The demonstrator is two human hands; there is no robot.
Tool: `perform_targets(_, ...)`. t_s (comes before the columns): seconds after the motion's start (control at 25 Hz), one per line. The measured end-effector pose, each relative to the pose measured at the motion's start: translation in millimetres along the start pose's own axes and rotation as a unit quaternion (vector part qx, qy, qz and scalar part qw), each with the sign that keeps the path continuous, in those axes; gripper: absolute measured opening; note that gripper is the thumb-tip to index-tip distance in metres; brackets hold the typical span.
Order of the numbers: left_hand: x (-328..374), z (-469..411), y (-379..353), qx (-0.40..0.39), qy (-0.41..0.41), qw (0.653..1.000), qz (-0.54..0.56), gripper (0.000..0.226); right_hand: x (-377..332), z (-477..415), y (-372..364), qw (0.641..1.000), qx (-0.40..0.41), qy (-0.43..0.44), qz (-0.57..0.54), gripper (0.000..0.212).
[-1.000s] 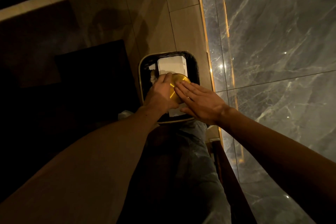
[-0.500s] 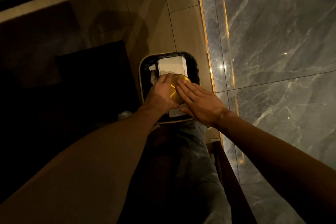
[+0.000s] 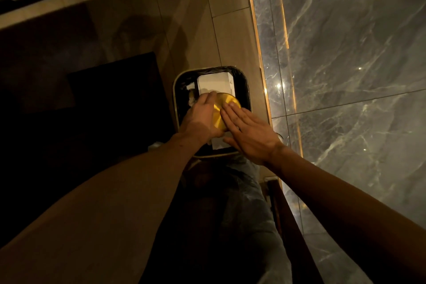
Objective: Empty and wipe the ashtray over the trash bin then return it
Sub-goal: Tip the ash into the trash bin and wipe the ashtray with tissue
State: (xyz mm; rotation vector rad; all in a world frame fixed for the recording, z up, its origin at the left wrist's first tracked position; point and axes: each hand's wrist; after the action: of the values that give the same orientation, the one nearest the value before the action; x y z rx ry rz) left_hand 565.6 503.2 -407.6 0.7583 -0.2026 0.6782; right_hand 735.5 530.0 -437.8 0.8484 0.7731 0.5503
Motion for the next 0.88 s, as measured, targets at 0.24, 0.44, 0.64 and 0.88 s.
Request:
perform_targets(0.24,-2.0,2.9,-0.8,-0.012,-0.003,1.0,-0.018,0.113,-1.1,0.5,1.5,1.0,-0.009,0.005,-0.018,0.065)
perform_targets(0.44,-3.1,4.6,-2.5,-0.008,-0.002,1.0,0.002,0.114,-2.1,-1.5,3.2,0.999,-0.021,0.005,-0.026,0.064)
perform_targets(0.64,-4.1,2.8,-0.1,-0.008,0.009,1.0,0.006,0.115,-4.1,-2.7,5.2,0.999,-0.022,0.011,-0.024,0.063)
perform_targets(0.88,-7.4,2.6,-1.5,0.012,-0.001,1.0,-0.001,0.112,-4.2,-4.2,6.1,0.995,-0.041,-0.021,-0.088,0.064)
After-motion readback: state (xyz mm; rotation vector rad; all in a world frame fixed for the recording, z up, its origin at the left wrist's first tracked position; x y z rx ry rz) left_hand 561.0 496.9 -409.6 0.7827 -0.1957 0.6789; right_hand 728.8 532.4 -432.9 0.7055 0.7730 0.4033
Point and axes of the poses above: each hand's wrist, its own z-axis away from the middle knuckle, its own y-axis out of the back of the hand, x = y × z, and after that the axes turned 11 degrees about -y, right-handed
